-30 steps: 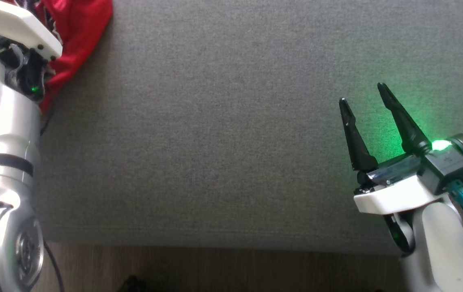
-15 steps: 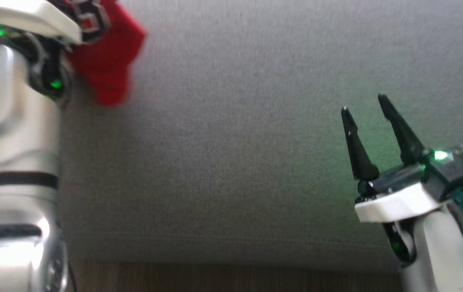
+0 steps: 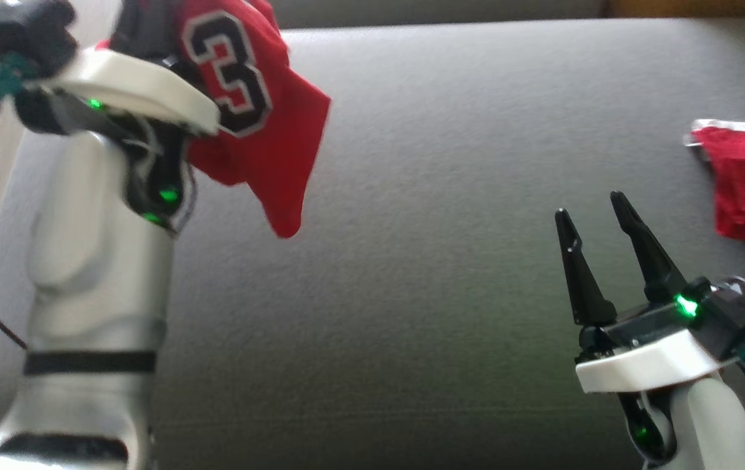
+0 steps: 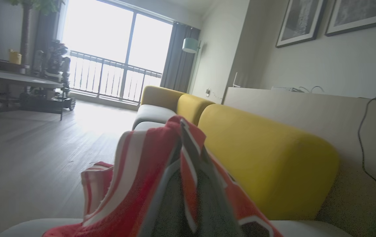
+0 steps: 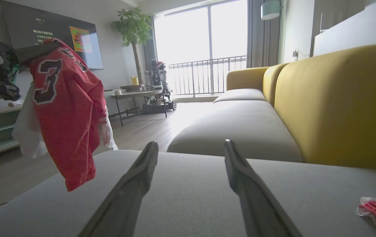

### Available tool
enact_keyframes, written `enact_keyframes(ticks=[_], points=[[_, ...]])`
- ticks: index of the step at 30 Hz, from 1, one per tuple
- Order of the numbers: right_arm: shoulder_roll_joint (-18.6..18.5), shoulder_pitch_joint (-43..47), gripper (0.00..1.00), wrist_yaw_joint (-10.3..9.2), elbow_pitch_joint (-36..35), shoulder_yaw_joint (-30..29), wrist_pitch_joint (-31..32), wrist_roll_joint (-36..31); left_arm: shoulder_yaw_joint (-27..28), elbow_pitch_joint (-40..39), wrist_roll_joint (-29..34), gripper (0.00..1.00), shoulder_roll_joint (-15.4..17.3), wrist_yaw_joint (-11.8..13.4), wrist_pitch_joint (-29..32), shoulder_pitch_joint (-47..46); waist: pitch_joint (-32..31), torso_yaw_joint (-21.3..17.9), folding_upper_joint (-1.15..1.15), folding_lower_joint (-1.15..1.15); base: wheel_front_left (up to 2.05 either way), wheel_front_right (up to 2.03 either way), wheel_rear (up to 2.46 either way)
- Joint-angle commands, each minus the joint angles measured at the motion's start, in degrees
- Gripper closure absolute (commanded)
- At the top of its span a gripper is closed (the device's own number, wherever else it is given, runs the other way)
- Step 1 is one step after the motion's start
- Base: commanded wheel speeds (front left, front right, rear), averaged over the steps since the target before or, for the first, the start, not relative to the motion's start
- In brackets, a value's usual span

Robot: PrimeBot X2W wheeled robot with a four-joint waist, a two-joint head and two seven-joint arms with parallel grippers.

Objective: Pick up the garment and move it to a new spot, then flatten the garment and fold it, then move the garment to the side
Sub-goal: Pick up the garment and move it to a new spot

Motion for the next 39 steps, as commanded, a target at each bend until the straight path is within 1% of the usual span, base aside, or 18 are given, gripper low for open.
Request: enact_keyframes(ticks=[1,4,6,8,12,15,17,19,21,23,24,25,29,32,35,36,39], points=[[-0.2,-0.7,0.0,-0.02,-2.2,1.3,-0.5,0.5,0.6,-3.4,-0.2,1.0,1.3,0.2,0.2,-1.4,-2.3,-2.4,0.0,0.01,0.0,0.0,0.0],[-0.2,0.1,0.0,-0.02,-3.0,1.5,-0.5,0.9,-0.8,-8.3,-2.2,1.0,0.6,2.3,2.2,1.9,-3.5,-4.4,0.0,0.01,0.0,0.0,0.0],[-0.2,0.5,0.0,-0.02,-3.5,1.7,-0.5,1.2,-2.1,-11.1,-3.9,1.0,0.3,4.4,3.4,4.1,-3.7,-6.0,0.0,0.01,0.0,0.0,0.0],[-0.2,0.4,0.0,-0.02,-4.6,1.6,-0.5,1.4,-3.7,-13.9,-5.7,1.0,0.2,7.1,3.8,6.1,-3.4,-8.0,0.0,0.01,0.0,0.0,0.0],[-0.2,0.1,0.0,-0.02,-6.1,1.3,-0.5,1.6,-9.6,-18.5,-12.4,1.0,0.2,13.3,3.1,9.7,-1.5,-12.4,0.0,0.01,0.0,0.0,0.0],[-0.2,-0.4,0.0,-0.02,-6.9,0.8,-0.5,1.9,-14.7,-20.1,-15.9,1.0,0.2,16.5,1.9,11.1,0.8,-15.4,0.0,0.01,0.0,0.0,0.0],[-0.2,-0.8,0.0,-0.02,-7.3,0.7,-0.5,1.9,-18.0,-19.8,-17.9,1.0,0.2,17.9,1.0,11.1,2.8,-17.3,0.0,0.01,0.0,0.0,0.0],[-0.2,-1.4,0.0,-0.02,-7.7,0.7,-0.5,2.1,-21.3,-18.4,-19.7,1.0,0.2,18.5,0.1,10.7,4.7,-19.0,0.0,0.01,0.0,0.0,0.0],[-0.2,-2.1,0.0,-0.02,-8.0,0.6,-0.5,2.1,-24.2,-16.3,-21.1,1.0,0.2,18.6,-1.2,10.1,6.1,-20.3,0.0,0.01,0.0,0.0,0.0],[-0.2,-2.8,0.0,-0.02,-8.4,0.6,-0.5,2.5,-26.3,-14.4,-24.5,1.0,0.2,18.4,-2.2,10.0,7.6,-21.5,0.0,0.01,0.0,0.0,0.0],[-0.2,-3.2,0.0,-0.02,-8.6,0.6,-0.5,2.8,-27.4,-13.6,-26.2,0.66,0.2,18.1,-2.7,9.9,8.3,-22.0,0.0,0.01,0.0,0.0,0.0],[-0.2,-3.5,0.0,-0.02,-8.7,0.5,-0.5,3.0,-28.5,-12.9,-28.1,0.0,0.2,17.6,-3.1,9.8,8.9,-22.4,0.0,0.01,0.0,0.0,0.0],[-0.2,-4.1,0.0,-0.02,-8.9,0.2,-0.5,3.3,-33.7,-11.2,-32.1,0.0,0.2,15.3,-4.3,8.4,10.2,-22.5,0.0,0.01,0.0,0.0,0.0],[-0.2,-4.0,0.0,-0.02,-8.8,-0.3,-0.5,3.0,-36.1,-11.4,-33.3,0.0,0.2,14.7,-4.7,7.2,10.3,-21.4,0.0,0.01,0.0,0.0,0.0],[-0.2,-3.9,0.0,-0.02,-8.6,-0.5,-0.5,2.5,-36.6,-13.0,-32.3,0.0,0.2,14.7,-4.9,6.6,9.6,-19.3,0.0,0.01,0.0,0.0,0.0],[-0.2,-3.9,0.0,-0.02,-8.6,-0.5,-0.5,2.5,-36.6,-13.0,-32.3,0.0,0.2,14.7,-4.9,6.6,9.6,-19.3,0.0,0.01,0.0,0.0,0.0],[-0.2,-3.7,0.0,-0.02,-8.5,-0.5,-0.5,2.0,-34.3,-15.7,-28.0,0.0,0.2,15.3,-5.0,7.7,8.3,-16.5,0.0,0.01,0.0,0.0,0.0]])
